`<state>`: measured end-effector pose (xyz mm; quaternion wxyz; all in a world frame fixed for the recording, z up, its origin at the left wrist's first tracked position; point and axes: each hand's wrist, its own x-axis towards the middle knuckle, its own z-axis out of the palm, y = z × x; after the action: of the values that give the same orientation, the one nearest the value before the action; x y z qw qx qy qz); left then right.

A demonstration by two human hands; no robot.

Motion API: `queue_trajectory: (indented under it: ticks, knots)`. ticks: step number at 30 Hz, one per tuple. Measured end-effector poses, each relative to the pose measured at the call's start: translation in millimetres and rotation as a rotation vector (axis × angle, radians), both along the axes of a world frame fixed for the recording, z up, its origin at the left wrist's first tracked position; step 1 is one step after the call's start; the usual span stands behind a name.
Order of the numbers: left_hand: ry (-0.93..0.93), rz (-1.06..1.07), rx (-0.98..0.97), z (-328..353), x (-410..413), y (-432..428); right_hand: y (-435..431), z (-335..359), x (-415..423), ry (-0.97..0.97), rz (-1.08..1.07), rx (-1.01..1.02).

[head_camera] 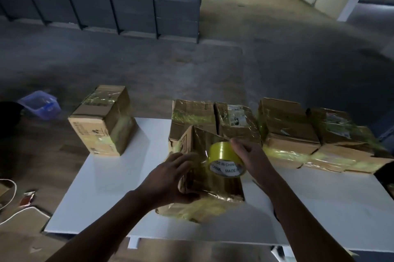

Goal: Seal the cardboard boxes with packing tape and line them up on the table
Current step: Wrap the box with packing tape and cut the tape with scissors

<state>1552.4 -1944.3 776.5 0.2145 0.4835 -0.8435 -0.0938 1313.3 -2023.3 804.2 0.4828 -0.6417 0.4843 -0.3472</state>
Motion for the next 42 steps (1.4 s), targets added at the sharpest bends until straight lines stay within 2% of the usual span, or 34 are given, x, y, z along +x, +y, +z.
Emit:
queue_trajectory:
  ticks: [3, 6, 11, 13, 16, 20, 23, 25, 27, 29, 33, 38, 40, 42]
  knots:
    - [0.033, 0.020, 0.054, -7, 18, 6, 3, 6, 25, 0.060, 0.037, -0.082]
    - [-0.126, 0.075, 0.080, -1, 23, 6, 1, 1, 41, 0.071, 0.038, -0.144]
    - [-0.353, 0.171, 0.016, 0, 27, 9, 5, -1, 64, 0.146, 0.105, -0.165]
    - [-0.494, 0.208, 0.061, -8, 33, 11, 9, -2, 70, 0.166, 0.168, -0.149]
    - [-0.587, 0.228, 0.138, -12, 45, 11, 14, 0, 83, 0.205, 0.257, -0.134]
    - [-0.603, 0.227, 0.176, -13, 59, 7, 9, 14, 100, 0.340, 0.260, -0.236]
    - [-0.579, 0.221, 0.226, -13, 59, 6, -9, 18, 79, 0.443, 0.205, -0.275]
    - [-0.579, 0.228, 0.245, -11, 54, 8, -14, 19, 68, 0.503, 0.197, -0.296]
    - [-0.658, 0.240, 0.243, -1, 44, 6, -11, 19, 71, 0.532, 0.219, -0.325]
    - [-0.616, 0.240, 0.238, 4, 29, 4, -6, 18, 79, 0.564, 0.227, -0.367]
    - [-0.529, 0.185, 0.216, -9, 10, 9, -3, 16, 77, 0.506, 0.209, -0.326]
    - [-0.499, 0.192, 0.167, -25, 17, 8, 5, 5, 61, 0.180, 0.185, -0.110]
    - [-0.487, 0.192, 0.167, -29, 18, 7, 2, 6, 59, 0.190, 0.159, -0.133]
    - [-0.476, 0.194, 0.159, -30, 19, 7, -5, 15, 53, 0.281, 0.119, -0.209]
